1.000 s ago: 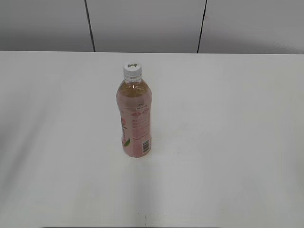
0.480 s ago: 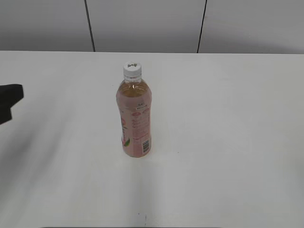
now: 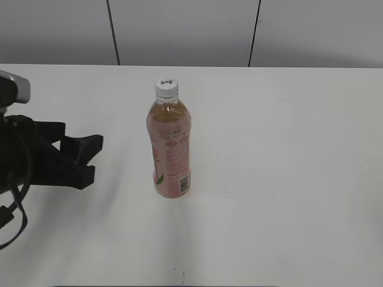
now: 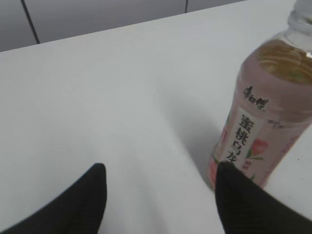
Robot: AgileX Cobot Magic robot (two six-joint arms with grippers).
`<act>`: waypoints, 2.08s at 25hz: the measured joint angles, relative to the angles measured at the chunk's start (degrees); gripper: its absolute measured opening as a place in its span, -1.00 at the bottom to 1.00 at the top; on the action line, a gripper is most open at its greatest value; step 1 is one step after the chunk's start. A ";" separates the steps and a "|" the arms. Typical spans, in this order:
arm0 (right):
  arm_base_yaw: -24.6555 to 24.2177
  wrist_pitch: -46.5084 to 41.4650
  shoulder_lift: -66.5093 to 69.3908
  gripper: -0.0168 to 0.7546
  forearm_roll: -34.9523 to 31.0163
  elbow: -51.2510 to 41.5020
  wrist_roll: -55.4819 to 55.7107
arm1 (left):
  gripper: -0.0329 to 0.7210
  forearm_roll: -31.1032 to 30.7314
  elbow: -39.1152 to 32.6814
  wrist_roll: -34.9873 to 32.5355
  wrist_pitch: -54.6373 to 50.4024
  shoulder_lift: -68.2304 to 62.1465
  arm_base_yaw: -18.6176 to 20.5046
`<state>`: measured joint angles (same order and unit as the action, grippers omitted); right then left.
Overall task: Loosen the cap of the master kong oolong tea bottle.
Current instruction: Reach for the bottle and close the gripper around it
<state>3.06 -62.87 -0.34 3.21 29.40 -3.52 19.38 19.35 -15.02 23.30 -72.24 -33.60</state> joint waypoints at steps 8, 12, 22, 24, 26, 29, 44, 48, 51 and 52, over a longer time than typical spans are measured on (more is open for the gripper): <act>0.00 0.00 0.00 0.40 0.00 0.00 0.00 | 0.28 -18.46 -0.07 18.15 10.31 -9.18 -1.16; 0.00 0.00 0.00 0.40 0.00 0.00 0.00 | 0.34 -27.60 -0.07 23.31 16.20 -14.24 -1.17; 0.00 0.00 0.00 0.40 0.00 0.00 0.00 | 0.64 -32.03 -0.07 24.24 34.47 -26.36 -1.17; 0.00 0.00 0.00 0.40 0.00 0.00 0.00 | 0.65 -32.11 -0.07 24.24 39.34 -29.85 -1.17; 0.00 0.00 0.00 0.40 0.00 0.00 0.00 | 0.65 -32.11 -0.01 24.24 43.10 -34.23 -1.17; 0.00 0.00 0.00 0.40 0.00 0.00 0.00 | 0.65 -32.24 -0.01 24.33 44.29 -39.28 -1.17; 0.00 0.00 0.00 0.40 0.00 0.00 0.06 | 0.65 -33.27 7.51 24.20 45.07 -42.82 -1.17; 0.00 0.00 0.00 0.40 0.00 0.00 0.11 | 0.65 -33.38 10.84 24.20 45.33 -43.69 -1.17; 0.00 0.00 0.00 0.40 0.00 0.00 0.13 | 0.65 -33.88 12.62 24.20 45.33 -44.56 -1.17; 0.00 0.00 0.00 0.40 0.00 0.00 0.13 | 0.65 -33.93 12.74 24.20 45.33 -44.60 -1.17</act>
<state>3.06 -62.87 -0.34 3.21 29.40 -3.39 -14.56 32.09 9.17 68.63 -116.84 -34.77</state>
